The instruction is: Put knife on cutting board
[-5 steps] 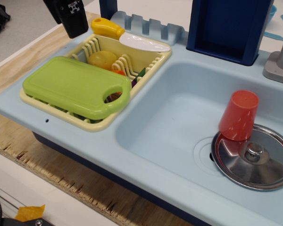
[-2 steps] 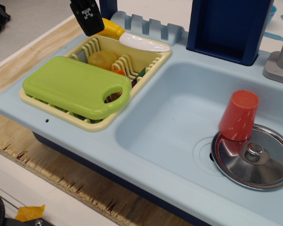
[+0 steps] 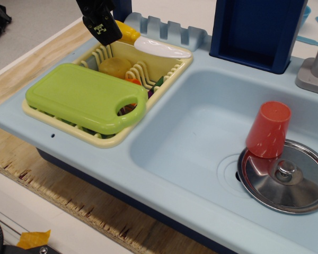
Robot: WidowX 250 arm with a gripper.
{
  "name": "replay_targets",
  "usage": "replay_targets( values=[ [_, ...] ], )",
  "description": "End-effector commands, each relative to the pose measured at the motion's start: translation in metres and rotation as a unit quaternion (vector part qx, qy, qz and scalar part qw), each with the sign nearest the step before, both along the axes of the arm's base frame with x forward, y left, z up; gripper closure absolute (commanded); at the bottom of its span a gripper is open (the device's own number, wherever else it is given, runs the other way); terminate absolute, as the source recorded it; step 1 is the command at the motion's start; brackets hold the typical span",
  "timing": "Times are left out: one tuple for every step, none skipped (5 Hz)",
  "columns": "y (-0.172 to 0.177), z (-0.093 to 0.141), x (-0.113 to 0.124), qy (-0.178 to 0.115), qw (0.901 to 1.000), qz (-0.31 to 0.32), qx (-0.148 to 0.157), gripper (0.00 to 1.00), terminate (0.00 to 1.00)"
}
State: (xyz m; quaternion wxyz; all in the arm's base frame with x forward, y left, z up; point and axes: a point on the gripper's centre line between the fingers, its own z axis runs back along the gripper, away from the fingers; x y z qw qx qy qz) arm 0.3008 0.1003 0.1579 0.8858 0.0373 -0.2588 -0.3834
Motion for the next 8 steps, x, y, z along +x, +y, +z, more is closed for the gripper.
replay_targets(
  values=[
    [0.005,0.006,0.013,-0.011,0.9998,-0.012,0.008,0.0,0.0],
    [0.008,0.002,0.022,0.003,0.9998,-0.018,0.0,0.0,0.0],
    [0.009,-0.008,0.029,0.01,0.9995,-0.029,-0.009,0.0,0.0],
    [0.007,-0.015,0.032,0.026,0.9991,-0.026,-0.021,0.0,0.0],
    [0.001,-0.027,0.031,0.063,0.9969,0.005,-0.047,0.0,0.0],
    [-0.003,-0.028,0.028,0.07,0.9961,0.017,-0.051,1.0,0.0],
    [-0.005,-0.015,0.023,0.076,0.9961,0.025,-0.038,1.0,0.0],
    [-0.009,0.003,0.008,0.09,0.9945,0.048,-0.024,1.0,0.0]
  ],
)
